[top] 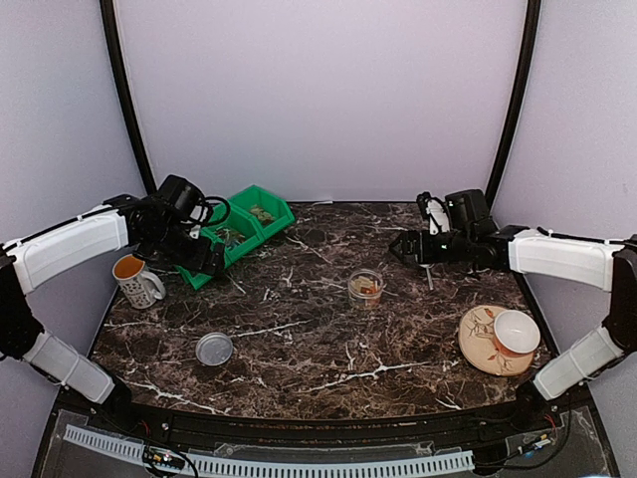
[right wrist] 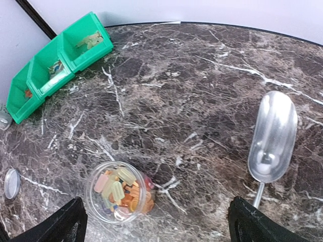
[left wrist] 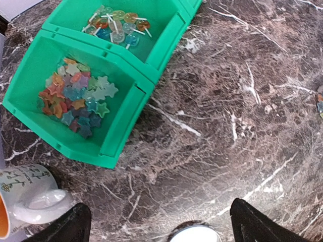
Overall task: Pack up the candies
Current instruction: Move the packing box to the center of the board.
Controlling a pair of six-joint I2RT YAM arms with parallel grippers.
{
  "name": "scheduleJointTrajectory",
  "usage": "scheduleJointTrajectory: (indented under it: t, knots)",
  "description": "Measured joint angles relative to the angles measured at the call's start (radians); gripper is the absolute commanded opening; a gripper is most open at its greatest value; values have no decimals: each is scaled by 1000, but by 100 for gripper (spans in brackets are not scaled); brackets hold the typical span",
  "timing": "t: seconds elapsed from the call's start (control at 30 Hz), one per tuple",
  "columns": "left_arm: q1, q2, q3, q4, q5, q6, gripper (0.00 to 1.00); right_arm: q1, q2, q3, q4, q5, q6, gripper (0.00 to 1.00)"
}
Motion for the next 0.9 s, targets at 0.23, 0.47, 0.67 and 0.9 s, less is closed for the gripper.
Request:
scheduleJointTrajectory:
  t: [0.23,0.47,0.67,0.9]
  knots:
    - [-82,-119,-179,62,48,-90,99,16,137,31,97,-95,65,100]
    - [-97,-189,-310,93,69,-153,99,18,323,89,146,-179,100,98]
    - [-97,-222,-331,107,69,-178,99,29,447,161,187,-289,109,95]
    - [-97,-223,-352,124,65,-193,99,95,466,162,192,-411,82,88]
